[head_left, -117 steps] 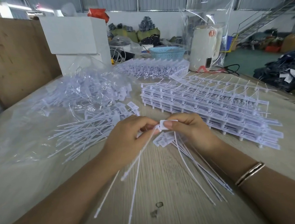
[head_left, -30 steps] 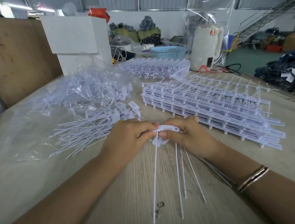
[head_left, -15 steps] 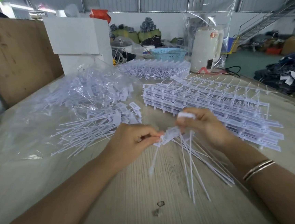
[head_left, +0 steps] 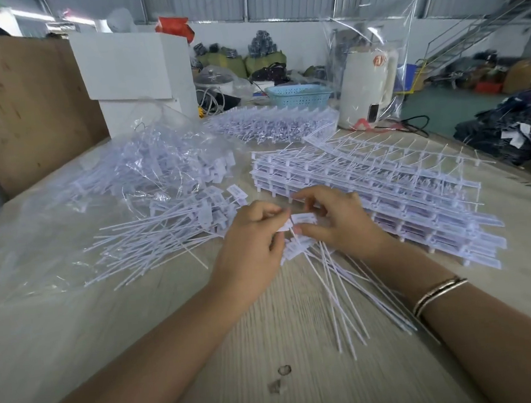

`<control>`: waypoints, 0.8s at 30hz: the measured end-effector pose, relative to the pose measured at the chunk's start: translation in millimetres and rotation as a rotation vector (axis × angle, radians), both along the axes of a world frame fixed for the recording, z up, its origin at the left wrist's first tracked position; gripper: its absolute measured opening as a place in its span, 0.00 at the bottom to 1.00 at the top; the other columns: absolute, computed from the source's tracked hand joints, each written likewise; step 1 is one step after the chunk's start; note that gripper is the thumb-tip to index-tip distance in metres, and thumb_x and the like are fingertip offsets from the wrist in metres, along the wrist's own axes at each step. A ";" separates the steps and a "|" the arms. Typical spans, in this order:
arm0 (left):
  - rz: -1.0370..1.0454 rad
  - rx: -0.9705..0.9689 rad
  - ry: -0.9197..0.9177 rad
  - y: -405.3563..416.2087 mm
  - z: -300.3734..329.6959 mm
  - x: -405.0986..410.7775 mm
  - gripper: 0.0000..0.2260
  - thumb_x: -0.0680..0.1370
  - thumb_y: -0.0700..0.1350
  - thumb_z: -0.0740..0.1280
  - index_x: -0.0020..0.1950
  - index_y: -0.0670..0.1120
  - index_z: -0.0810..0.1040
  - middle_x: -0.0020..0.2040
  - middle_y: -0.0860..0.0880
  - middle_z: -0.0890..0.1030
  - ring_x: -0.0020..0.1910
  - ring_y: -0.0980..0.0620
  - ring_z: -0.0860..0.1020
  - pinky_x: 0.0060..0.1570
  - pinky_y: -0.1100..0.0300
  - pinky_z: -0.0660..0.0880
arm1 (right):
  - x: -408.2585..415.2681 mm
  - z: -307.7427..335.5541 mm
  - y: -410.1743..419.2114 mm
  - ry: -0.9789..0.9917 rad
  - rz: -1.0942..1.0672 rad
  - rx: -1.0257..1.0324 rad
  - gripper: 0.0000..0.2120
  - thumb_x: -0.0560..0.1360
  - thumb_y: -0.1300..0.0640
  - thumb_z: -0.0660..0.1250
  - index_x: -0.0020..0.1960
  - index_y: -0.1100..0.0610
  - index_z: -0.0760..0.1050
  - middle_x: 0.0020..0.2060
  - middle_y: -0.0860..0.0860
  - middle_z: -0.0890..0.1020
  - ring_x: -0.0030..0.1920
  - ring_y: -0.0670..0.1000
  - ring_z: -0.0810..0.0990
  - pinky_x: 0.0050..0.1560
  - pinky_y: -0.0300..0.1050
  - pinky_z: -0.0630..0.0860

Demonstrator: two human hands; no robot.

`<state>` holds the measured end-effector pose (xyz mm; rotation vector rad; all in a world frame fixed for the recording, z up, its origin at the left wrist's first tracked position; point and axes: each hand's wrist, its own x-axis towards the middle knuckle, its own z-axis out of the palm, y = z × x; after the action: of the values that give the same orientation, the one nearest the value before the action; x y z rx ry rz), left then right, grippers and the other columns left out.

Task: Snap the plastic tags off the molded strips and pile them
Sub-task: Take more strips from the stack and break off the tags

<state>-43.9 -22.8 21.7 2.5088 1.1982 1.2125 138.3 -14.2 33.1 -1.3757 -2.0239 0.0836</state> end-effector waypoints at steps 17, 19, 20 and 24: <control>-0.198 0.006 0.419 -23.8 15.7 -24.0 0.14 0.71 0.43 0.57 0.39 0.53 0.82 0.37 0.59 0.81 0.43 0.60 0.72 0.47 0.62 0.58 | 38.2 39.0 -47.7 -0.289 -0.184 -0.774 0.19 0.79 0.50 0.57 0.35 0.54 0.77 0.31 0.50 0.81 0.28 0.44 0.76 0.39 0.40 0.74; -0.144 -0.003 0.468 -25.5 13.6 -19.0 0.16 0.72 0.49 0.53 0.41 0.53 0.81 0.38 0.58 0.80 0.44 0.60 0.72 0.48 0.62 0.58 | 29.4 37.1 -48.4 -0.282 -0.158 -0.748 0.17 0.79 0.56 0.57 0.35 0.55 0.76 0.32 0.50 0.81 0.28 0.43 0.75 0.38 0.38 0.73; -0.108 -0.010 0.476 -25.3 11.9 -16.6 0.19 0.74 0.53 0.50 0.41 0.52 0.80 0.37 0.57 0.79 0.43 0.60 0.71 0.49 0.61 0.59 | 22.3 35.2 -49.0 -0.251 -0.128 -0.730 0.16 0.79 0.58 0.57 0.35 0.54 0.76 0.31 0.48 0.79 0.27 0.41 0.74 0.36 0.35 0.72; 0.032 -0.107 0.395 -27.0 9.5 -12.4 0.31 0.72 0.69 0.36 0.30 0.52 0.68 0.30 0.55 0.70 0.34 0.61 0.69 0.50 0.58 0.63 | -12.2 26.8 -50.7 -0.114 0.031 -0.666 0.15 0.79 0.60 0.57 0.35 0.57 0.75 0.27 0.46 0.74 0.24 0.38 0.70 0.36 0.36 0.69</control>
<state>-56.3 -49.8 31.1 2.7348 1.3424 0.6506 126.1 -64.9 59.9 -1.7681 -2.2116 0.7670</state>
